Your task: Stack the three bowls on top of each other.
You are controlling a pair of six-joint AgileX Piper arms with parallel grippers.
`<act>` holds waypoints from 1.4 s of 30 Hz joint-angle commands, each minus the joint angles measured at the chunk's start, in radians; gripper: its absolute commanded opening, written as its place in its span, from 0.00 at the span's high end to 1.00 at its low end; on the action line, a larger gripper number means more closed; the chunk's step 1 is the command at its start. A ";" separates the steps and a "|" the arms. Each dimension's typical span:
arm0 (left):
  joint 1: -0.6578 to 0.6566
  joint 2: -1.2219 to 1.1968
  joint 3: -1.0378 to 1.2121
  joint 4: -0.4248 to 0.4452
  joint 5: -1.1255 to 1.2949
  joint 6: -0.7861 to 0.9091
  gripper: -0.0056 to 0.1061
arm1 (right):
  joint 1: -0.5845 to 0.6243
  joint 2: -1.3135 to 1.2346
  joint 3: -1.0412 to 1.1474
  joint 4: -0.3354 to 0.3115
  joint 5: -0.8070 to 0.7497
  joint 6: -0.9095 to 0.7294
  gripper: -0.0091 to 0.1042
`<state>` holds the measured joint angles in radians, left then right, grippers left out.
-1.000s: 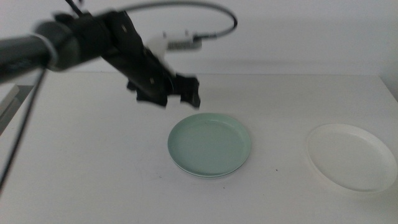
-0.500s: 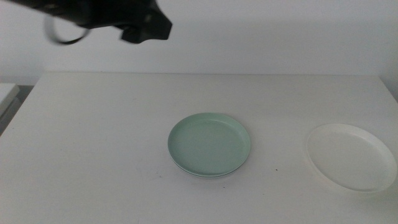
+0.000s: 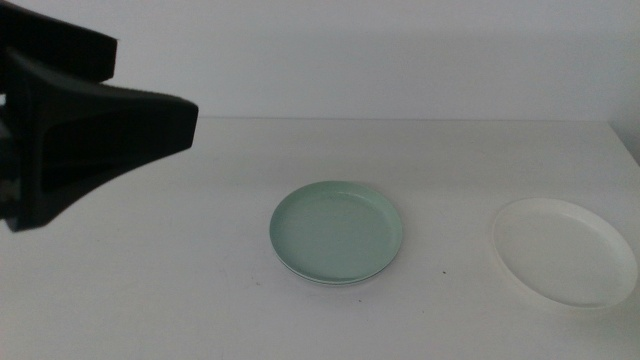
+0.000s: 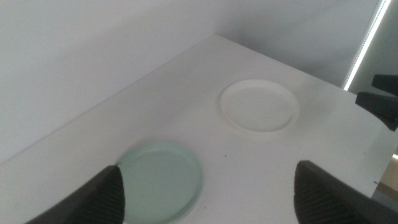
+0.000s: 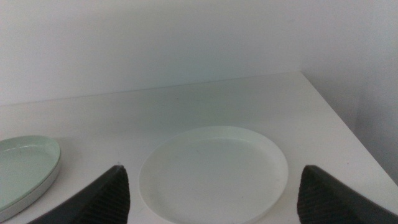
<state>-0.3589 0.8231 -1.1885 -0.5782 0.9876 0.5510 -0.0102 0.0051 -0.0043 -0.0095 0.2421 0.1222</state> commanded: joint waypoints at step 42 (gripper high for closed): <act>0.002 -0.001 0.009 -0.006 -0.035 -0.002 0.11 | -0.009 0.627 -0.782 0.056 0.774 0.137 0.10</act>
<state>-0.3589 0.8238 -1.1847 -0.5782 0.9614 0.5510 -0.0102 0.6219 -0.7744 0.0536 1.0059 0.2465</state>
